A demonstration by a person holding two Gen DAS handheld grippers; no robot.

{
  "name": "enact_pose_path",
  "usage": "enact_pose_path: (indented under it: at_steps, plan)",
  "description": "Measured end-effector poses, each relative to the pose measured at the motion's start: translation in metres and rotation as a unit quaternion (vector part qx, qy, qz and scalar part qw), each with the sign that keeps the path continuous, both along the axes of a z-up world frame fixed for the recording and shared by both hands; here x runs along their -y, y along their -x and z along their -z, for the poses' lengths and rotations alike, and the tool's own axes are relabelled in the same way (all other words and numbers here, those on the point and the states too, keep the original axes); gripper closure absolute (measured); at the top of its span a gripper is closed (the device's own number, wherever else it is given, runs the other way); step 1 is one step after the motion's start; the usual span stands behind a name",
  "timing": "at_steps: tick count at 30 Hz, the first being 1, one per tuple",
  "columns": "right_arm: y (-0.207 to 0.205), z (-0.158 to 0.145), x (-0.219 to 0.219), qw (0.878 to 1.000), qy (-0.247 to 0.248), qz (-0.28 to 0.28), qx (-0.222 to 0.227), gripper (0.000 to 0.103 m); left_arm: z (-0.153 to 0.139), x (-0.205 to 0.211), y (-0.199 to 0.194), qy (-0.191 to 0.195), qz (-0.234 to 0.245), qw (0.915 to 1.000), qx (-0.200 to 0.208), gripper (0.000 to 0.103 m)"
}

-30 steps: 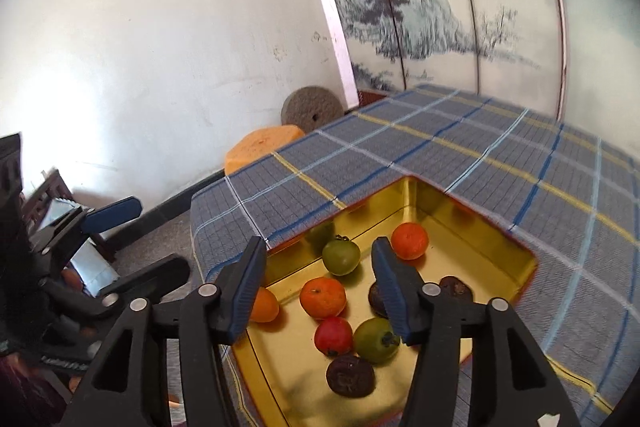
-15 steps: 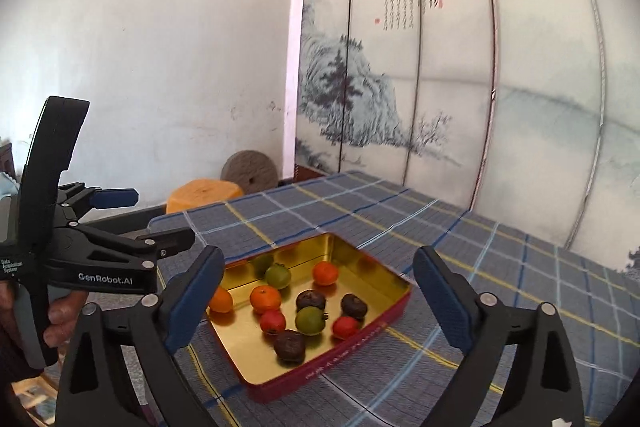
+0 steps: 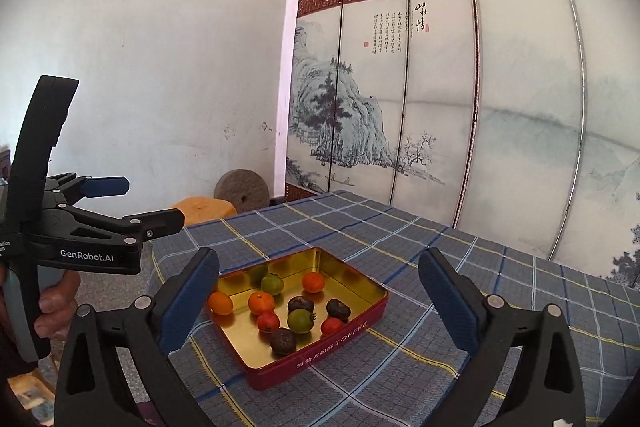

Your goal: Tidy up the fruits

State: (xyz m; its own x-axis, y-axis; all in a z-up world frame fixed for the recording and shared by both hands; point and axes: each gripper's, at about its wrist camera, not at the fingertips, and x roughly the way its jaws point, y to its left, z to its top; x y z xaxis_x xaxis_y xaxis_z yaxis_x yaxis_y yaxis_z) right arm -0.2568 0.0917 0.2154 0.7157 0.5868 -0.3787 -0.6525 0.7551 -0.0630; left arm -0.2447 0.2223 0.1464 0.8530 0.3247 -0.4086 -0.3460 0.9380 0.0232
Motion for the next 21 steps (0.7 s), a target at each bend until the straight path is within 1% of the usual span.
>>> enact_pose_path:
  at_steps: [9,13,17,21]
  plan:
    - [0.011,-0.008,0.011,1.0,-0.007,0.003,0.016,0.002,-0.008,0.01,0.006,-0.005,0.003,1.0,0.001,0.0]
    - [0.011,-0.008,0.017,1.0,-0.008,0.007,0.015,0.001,-0.008,0.014,0.005,-0.005,0.005,1.0,-0.003,0.0]
    - [0.002,-0.001,0.029,1.0,-0.011,0.016,-0.003,0.001,-0.006,0.017,0.0,-0.008,0.009,0.9999,-0.012,0.0]
    - [-0.024,0.017,0.052,0.998,-0.008,0.04,-0.043,0.001,-0.001,0.021,-0.008,-0.008,0.014,0.9995,-0.026,0.0]
